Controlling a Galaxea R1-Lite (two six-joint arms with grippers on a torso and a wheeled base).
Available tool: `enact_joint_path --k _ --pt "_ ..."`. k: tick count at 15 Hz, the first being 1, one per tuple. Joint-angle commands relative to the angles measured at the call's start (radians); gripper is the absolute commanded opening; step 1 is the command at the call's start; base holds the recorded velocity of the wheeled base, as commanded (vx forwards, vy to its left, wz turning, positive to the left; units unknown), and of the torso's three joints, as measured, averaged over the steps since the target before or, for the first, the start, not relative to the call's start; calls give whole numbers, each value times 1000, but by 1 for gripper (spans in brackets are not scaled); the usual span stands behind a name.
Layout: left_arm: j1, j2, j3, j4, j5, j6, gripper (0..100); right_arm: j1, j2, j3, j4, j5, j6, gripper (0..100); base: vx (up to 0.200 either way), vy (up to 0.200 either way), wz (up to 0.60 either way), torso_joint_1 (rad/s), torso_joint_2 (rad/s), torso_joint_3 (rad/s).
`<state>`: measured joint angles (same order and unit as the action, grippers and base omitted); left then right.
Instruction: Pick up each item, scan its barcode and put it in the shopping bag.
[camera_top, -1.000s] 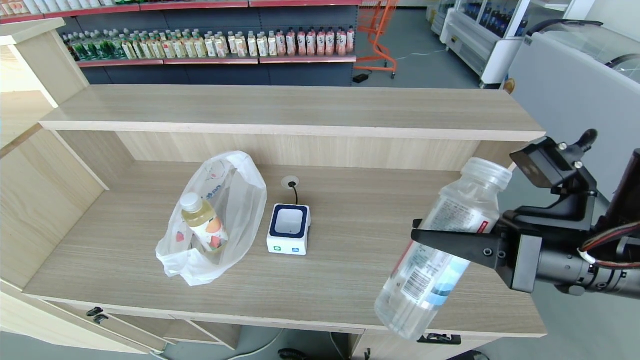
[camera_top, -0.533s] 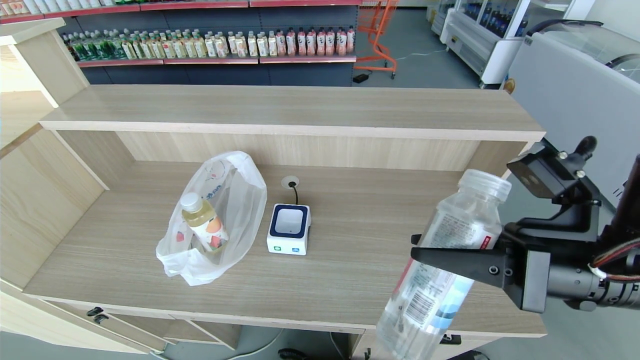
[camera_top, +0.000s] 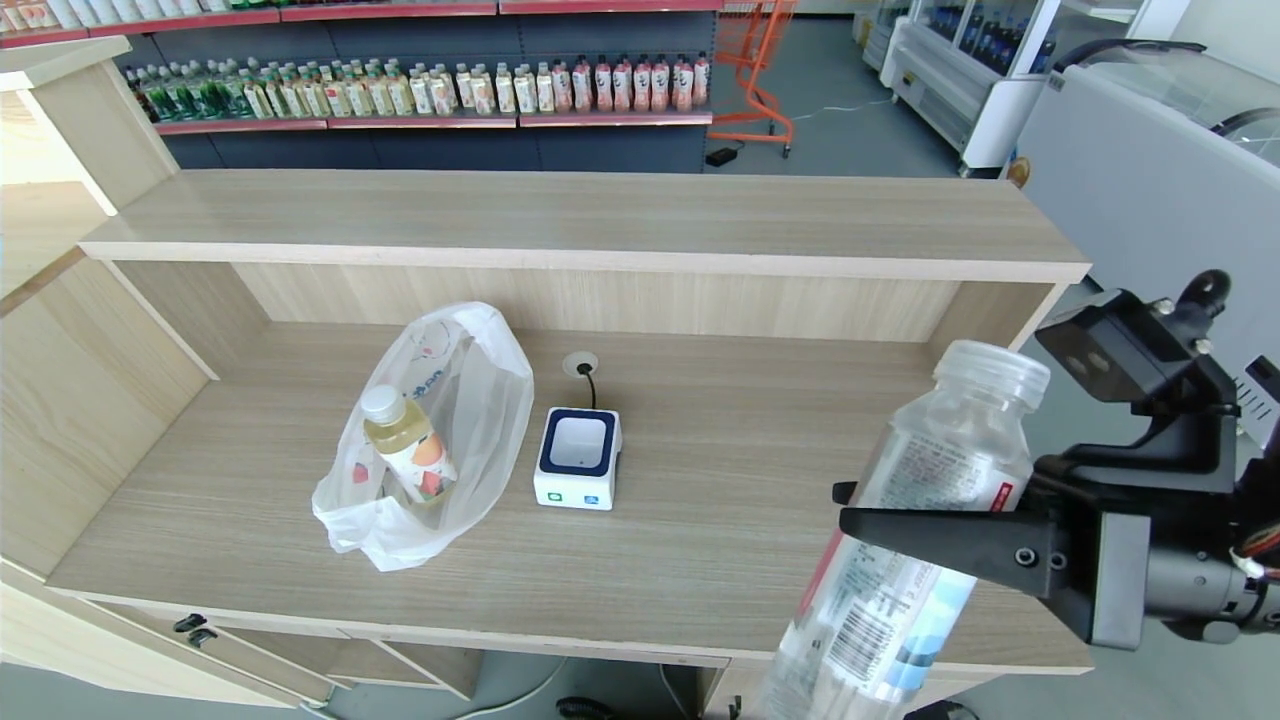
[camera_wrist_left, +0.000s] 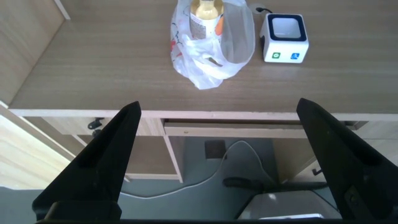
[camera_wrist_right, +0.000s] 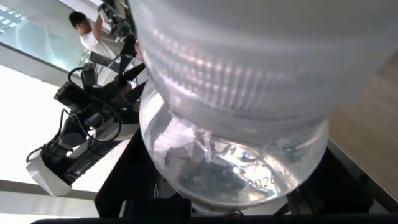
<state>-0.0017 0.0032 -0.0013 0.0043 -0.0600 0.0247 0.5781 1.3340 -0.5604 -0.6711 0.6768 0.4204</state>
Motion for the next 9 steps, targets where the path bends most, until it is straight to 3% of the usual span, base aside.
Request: enact_joint_path --k 1,9 --pt "0 0 0 0 0 0 100 6 4 4 -12 7 -9 0 0 0 0 0 0 0" --pt "0 0 0 0 0 0 100 19 70 -26 -142 168 -65 0 0 0 0 0 0 0"
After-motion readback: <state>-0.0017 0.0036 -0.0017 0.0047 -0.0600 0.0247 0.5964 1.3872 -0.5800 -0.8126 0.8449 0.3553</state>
